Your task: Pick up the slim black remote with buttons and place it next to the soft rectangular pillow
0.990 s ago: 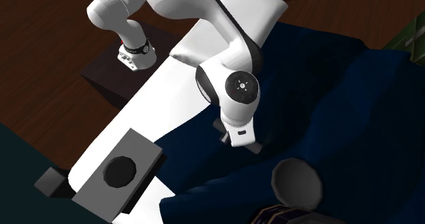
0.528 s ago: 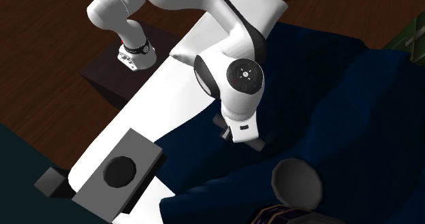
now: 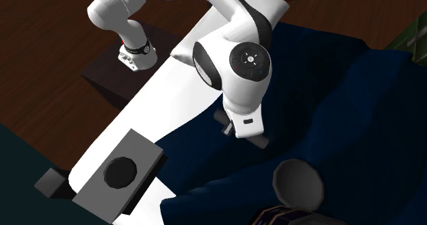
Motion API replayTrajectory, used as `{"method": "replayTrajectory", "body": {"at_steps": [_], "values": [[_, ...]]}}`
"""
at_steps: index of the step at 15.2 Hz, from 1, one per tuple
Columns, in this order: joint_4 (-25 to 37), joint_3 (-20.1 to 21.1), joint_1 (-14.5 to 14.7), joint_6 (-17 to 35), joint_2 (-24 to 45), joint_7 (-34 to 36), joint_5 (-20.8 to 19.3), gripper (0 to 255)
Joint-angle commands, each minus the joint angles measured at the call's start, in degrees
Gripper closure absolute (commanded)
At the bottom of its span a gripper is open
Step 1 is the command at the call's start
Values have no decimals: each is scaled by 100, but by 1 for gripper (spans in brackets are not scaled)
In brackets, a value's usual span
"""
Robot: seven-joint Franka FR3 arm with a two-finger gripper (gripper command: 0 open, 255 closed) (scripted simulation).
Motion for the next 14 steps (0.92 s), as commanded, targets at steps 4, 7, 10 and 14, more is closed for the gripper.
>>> {"method": "replayTrajectory", "body": {"at_steps": [4, 7, 10, 14], "values": [[267, -18, -11, -343, -81, 42, -36, 255], [456, -26, -21, -557, -109, 68, -52, 255], [664, -32, -34, -779, -125, 93, -64, 255], [974, -38, -58, -1085, -124, 124, -72, 255]]}}
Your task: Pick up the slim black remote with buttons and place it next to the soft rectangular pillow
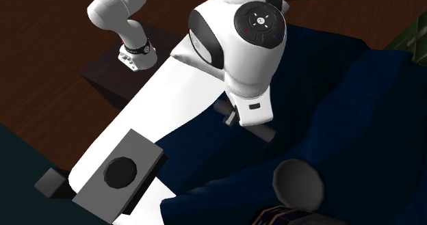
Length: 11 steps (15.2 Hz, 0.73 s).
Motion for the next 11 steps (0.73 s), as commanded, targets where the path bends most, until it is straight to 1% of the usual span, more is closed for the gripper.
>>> {"method": "replayTrajectory", "body": {"at_steps": [1, 6, 7, 11], "values": [[170, -5, -17, -176, -6, 11, -4, 255], [635, -9, -63, -587, 45, 49, 1, 255], [635, -9, -63, -588, 44, 49, 1, 255], [-597, 51, 396, -138, -798, 433, -216, 255]]}}
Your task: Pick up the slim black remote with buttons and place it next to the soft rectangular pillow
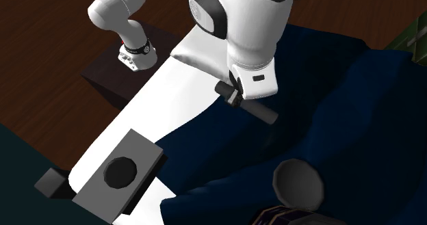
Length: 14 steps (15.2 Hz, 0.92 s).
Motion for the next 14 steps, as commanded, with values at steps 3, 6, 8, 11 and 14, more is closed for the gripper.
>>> {"method": "replayTrajectory", "body": {"at_steps": [3, 6, 8, 11, 14], "values": [[-1037, 106, 398, 335, -769, 438, -206, 255], [-1655, 231, 650, 530, -1241, 799, -330, 255], [-2016, 334, 799, 637, -1525, 1051, -399, 255], [-2491, 508, 1006, 768, -1910, 1437, -478, 255], [-2895, 704, 1196, 873, -2246, 1831, -528, 255]]}}
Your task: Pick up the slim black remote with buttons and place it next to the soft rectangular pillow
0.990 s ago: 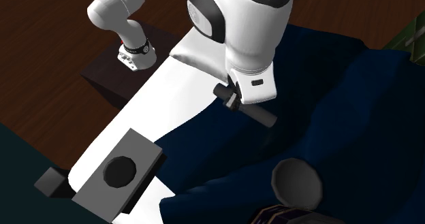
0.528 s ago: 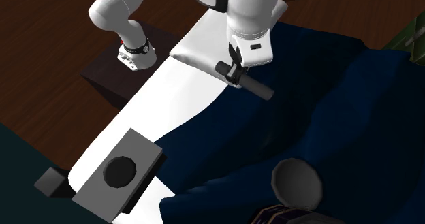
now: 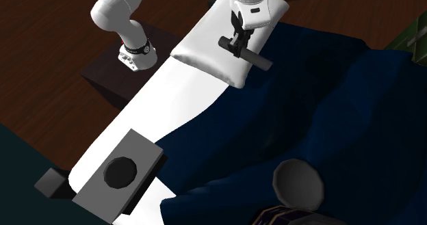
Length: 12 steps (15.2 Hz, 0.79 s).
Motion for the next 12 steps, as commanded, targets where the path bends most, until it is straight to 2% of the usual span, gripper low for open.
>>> {"method": "replayTrajectory", "body": {"at_steps": [1, 12], "values": [[-246, 129, 120, 48, -222, 264, -30, 255], [-1115, 982, 773, 274, -982, 1739, 26, 255]]}}
